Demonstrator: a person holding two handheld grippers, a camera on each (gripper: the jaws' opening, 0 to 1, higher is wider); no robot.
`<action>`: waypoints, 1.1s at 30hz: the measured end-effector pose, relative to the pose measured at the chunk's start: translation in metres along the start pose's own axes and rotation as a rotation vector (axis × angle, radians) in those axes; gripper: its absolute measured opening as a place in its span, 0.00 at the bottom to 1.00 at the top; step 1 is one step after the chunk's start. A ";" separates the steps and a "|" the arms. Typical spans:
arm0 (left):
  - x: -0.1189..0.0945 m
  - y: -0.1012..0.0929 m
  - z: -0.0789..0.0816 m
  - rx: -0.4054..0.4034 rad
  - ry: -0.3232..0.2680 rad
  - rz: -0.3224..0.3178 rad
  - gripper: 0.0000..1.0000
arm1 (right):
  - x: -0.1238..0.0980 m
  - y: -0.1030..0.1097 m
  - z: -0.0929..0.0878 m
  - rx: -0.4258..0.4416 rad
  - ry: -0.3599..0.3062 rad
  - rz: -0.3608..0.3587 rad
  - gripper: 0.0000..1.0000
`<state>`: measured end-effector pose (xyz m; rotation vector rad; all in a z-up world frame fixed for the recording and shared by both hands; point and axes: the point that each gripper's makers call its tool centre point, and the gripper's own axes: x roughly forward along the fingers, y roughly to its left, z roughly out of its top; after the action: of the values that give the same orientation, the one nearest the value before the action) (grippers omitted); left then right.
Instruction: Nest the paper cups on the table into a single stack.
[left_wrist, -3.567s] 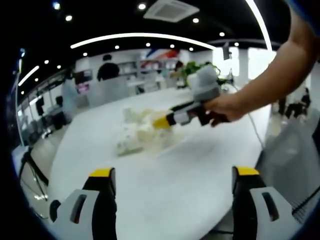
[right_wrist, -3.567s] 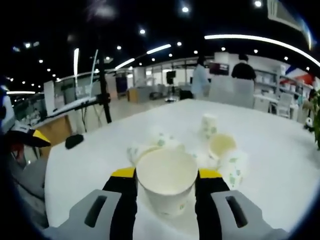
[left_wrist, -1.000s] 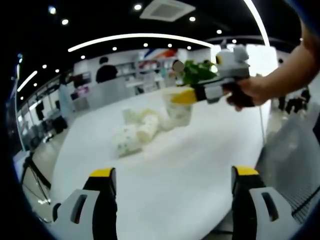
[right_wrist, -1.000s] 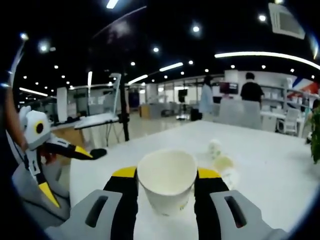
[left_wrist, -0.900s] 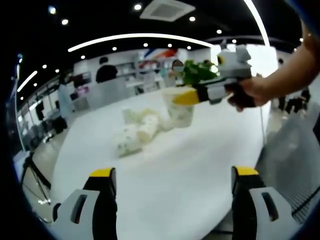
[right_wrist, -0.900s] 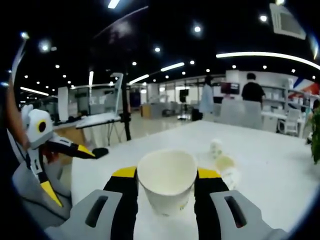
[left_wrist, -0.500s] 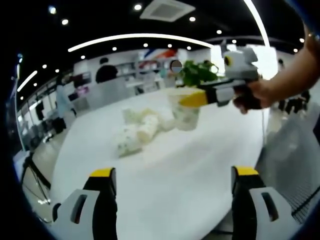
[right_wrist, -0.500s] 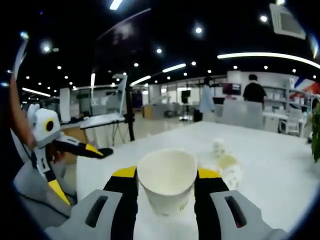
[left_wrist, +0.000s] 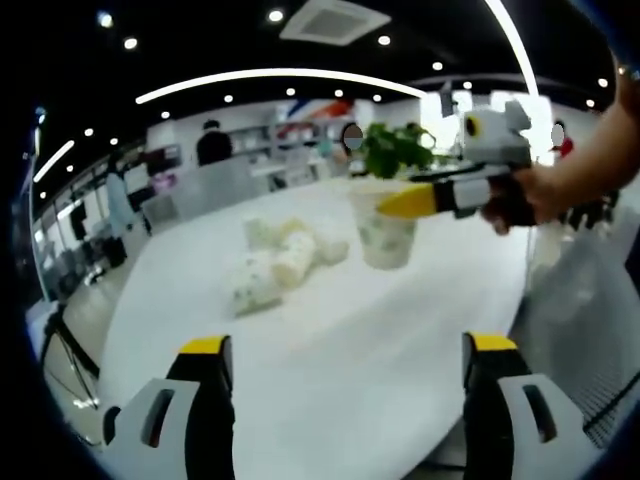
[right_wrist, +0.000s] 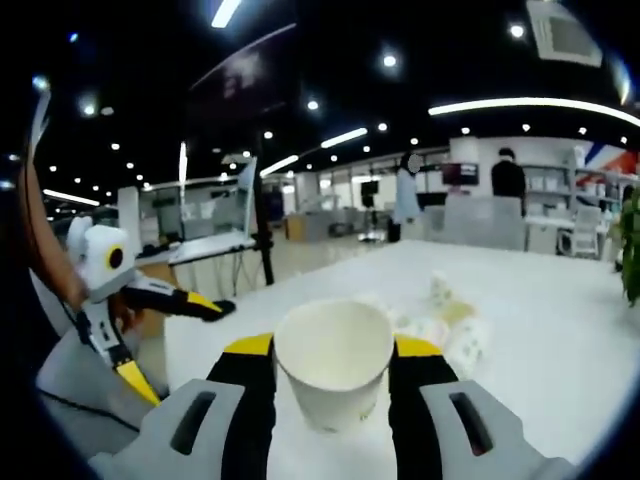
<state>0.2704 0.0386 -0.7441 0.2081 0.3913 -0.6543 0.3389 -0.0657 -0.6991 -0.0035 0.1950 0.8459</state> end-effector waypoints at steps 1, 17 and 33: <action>0.000 -0.001 0.001 -0.005 -0.005 -0.003 0.95 | -0.001 0.002 -0.001 -0.003 0.003 0.004 0.41; -0.001 -0.002 0.005 -0.063 -0.017 -0.016 0.92 | -0.010 0.020 -0.008 -0.040 0.016 0.038 0.41; 0.000 -0.002 0.004 -0.070 -0.018 -0.027 0.96 | -0.003 0.009 -0.049 -0.050 0.080 0.032 0.41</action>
<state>0.2703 0.0352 -0.7406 0.1307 0.4001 -0.6675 0.3223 -0.0657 -0.7460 -0.0810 0.2494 0.8832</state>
